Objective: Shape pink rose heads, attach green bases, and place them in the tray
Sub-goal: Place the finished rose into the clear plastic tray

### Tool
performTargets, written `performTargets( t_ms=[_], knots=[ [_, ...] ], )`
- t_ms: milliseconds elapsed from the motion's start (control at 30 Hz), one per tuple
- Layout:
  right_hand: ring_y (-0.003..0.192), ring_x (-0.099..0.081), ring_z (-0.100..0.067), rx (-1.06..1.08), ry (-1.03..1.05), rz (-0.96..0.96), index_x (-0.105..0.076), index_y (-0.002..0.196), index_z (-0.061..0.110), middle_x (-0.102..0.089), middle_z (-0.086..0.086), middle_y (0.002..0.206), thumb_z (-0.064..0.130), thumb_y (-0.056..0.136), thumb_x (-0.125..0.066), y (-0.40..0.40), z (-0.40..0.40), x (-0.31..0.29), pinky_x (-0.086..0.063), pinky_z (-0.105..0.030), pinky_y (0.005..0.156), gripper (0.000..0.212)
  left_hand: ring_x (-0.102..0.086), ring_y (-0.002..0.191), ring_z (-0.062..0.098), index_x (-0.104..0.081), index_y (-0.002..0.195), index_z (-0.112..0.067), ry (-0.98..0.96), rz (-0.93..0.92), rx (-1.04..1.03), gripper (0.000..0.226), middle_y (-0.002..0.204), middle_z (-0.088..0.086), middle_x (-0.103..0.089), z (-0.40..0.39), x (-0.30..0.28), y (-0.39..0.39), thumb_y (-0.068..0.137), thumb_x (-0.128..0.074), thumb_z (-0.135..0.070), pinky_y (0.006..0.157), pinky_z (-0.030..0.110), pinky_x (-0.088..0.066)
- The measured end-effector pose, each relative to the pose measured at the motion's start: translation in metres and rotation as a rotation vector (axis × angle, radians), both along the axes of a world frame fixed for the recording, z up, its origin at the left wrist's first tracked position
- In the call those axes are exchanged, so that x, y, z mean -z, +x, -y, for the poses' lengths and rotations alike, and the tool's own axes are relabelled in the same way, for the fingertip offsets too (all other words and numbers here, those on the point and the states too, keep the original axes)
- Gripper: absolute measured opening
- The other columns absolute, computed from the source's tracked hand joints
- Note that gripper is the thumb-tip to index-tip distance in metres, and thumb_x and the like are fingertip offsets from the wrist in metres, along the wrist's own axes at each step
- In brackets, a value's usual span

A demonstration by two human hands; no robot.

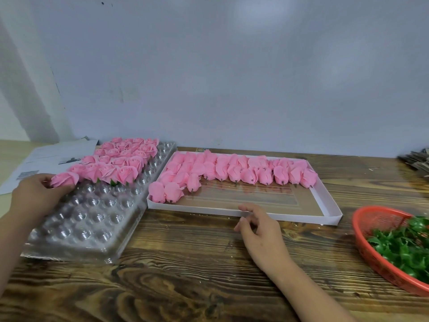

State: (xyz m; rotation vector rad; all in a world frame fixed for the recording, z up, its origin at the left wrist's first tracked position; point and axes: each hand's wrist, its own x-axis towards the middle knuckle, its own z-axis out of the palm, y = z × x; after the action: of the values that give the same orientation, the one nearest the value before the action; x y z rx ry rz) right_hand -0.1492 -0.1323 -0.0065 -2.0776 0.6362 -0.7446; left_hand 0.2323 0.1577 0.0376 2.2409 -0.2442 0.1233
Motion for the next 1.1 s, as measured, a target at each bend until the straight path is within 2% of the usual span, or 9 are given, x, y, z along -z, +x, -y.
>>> performTargets(
  t_ms=[100, 167, 267, 367, 600, 733, 900, 1000, 1100],
  knots=[
    [0.073, -0.064, -0.001, -0.001, 0.004, 0.002, -0.048, 0.112, 0.049, -0.069, 0.024, 0.086, 0.019, 0.100, -0.054, 0.000, 0.000, -0.001, -0.045, -0.009, 0.065, 0.033, -0.066, 0.082, 0.039, -0.070, 0.096, -0.011, 0.055, 0.035, 0.040, 0.044, 0.088, 0.017, -0.071, 0.008, -0.002, -0.004, 0.074, -0.085, -0.047, 0.084, 0.053, -0.055],
    [0.071, -0.063, -0.003, -0.001, -0.002, 0.008, -0.048, 0.110, 0.050, -0.069, 0.023, 0.086, 0.018, 0.100, -0.053, 0.000, 0.000, 0.000, -0.045, -0.010, 0.065, 0.033, -0.065, 0.083, 0.041, -0.069, 0.089, -0.011, 0.053, 0.048, 0.039, 0.050, 0.084, 0.018, -0.070, 0.011, -0.003, -0.007, 0.063, -0.074, -0.053, 0.084, 0.050, -0.054],
    [0.072, -0.063, -0.002, 0.001, -0.002, 0.006, -0.049, 0.113, 0.046, -0.069, 0.024, 0.086, 0.018, 0.100, -0.053, 0.000, 0.000, 0.000, -0.045, -0.009, 0.066, 0.031, -0.066, 0.084, 0.043, -0.068, 0.085, -0.010, 0.051, 0.045, 0.036, 0.050, 0.080, 0.020, -0.069, 0.013, -0.004, -0.007, 0.059, -0.067, -0.053, 0.083, 0.051, -0.053],
    [0.072, -0.064, -0.001, -0.001, 0.008, -0.004, -0.049, 0.114, 0.046, -0.068, 0.026, 0.086, 0.019, 0.101, -0.053, 0.000, 0.000, 0.000, -0.045, -0.008, 0.064, 0.030, -0.066, 0.081, 0.043, -0.067, 0.079, -0.011, 0.060, 0.032, 0.041, 0.049, 0.077, 0.020, -0.069, 0.013, -0.006, -0.007, 0.061, -0.065, -0.057, 0.082, 0.052, -0.054],
    [0.066, -0.062, -0.001, 0.002, 0.010, 0.002, -0.050, 0.113, 0.045, -0.068, 0.024, 0.088, 0.018, 0.101, -0.053, -0.001, -0.001, 0.000, -0.045, -0.011, 0.061, 0.030, -0.067, 0.083, 0.041, -0.070, 0.083, -0.010, 0.035, -0.020, 0.040, 0.050, 0.083, 0.022, -0.071, 0.012, -0.003, -0.009, 0.070, -0.069, -0.058, 0.087, 0.057, -0.055],
    [0.065, -0.061, -0.001, 0.000, 0.009, 0.008, -0.050, 0.111, 0.046, -0.068, 0.024, 0.088, 0.018, 0.101, -0.053, 0.000, -0.001, -0.001, -0.045, -0.011, 0.061, 0.030, -0.069, 0.082, 0.042, -0.071, 0.086, -0.011, 0.014, -0.072, 0.047, 0.054, 0.082, 0.022, -0.072, 0.009, -0.001, 0.000, 0.063, -0.072, -0.060, 0.087, 0.062, -0.056],
    [0.069, -0.062, 0.000, 0.008, -0.012, 0.014, -0.051, 0.110, 0.046, -0.068, 0.025, 0.087, 0.017, 0.100, -0.054, 0.000, -0.001, 0.000, -0.045, -0.010, 0.063, 0.031, -0.070, 0.077, 0.040, -0.072, 0.088, -0.012, 0.042, -0.078, 0.037, 0.038, 0.081, 0.018, -0.073, 0.004, 0.001, 0.012, 0.082, -0.080, -0.049, 0.080, 0.057, -0.059],
    [0.067, -0.062, 0.000, 0.008, -0.010, 0.020, -0.050, 0.108, 0.048, -0.068, 0.026, 0.087, 0.017, 0.100, -0.054, 0.000, -0.001, 0.000, -0.045, -0.009, 0.062, 0.033, -0.071, 0.075, 0.041, -0.074, 0.086, -0.011, 0.060, -0.111, 0.012, 0.035, 0.076, 0.018, -0.074, 0.003, 0.004, 0.019, 0.083, -0.081, -0.045, 0.074, 0.056, -0.059],
    [0.069, -0.062, 0.000, 0.010, -0.016, 0.015, -0.051, 0.108, 0.048, -0.068, 0.026, 0.088, 0.017, 0.100, -0.054, 0.001, 0.000, 0.000, -0.045, -0.009, 0.063, 0.032, -0.071, 0.077, 0.043, -0.074, 0.087, -0.009, 0.063, -0.117, 0.004, 0.034, 0.078, 0.021, -0.074, 0.003, 0.009, 0.027, 0.084, -0.081, -0.043, 0.078, 0.059, -0.059]
  ],
)
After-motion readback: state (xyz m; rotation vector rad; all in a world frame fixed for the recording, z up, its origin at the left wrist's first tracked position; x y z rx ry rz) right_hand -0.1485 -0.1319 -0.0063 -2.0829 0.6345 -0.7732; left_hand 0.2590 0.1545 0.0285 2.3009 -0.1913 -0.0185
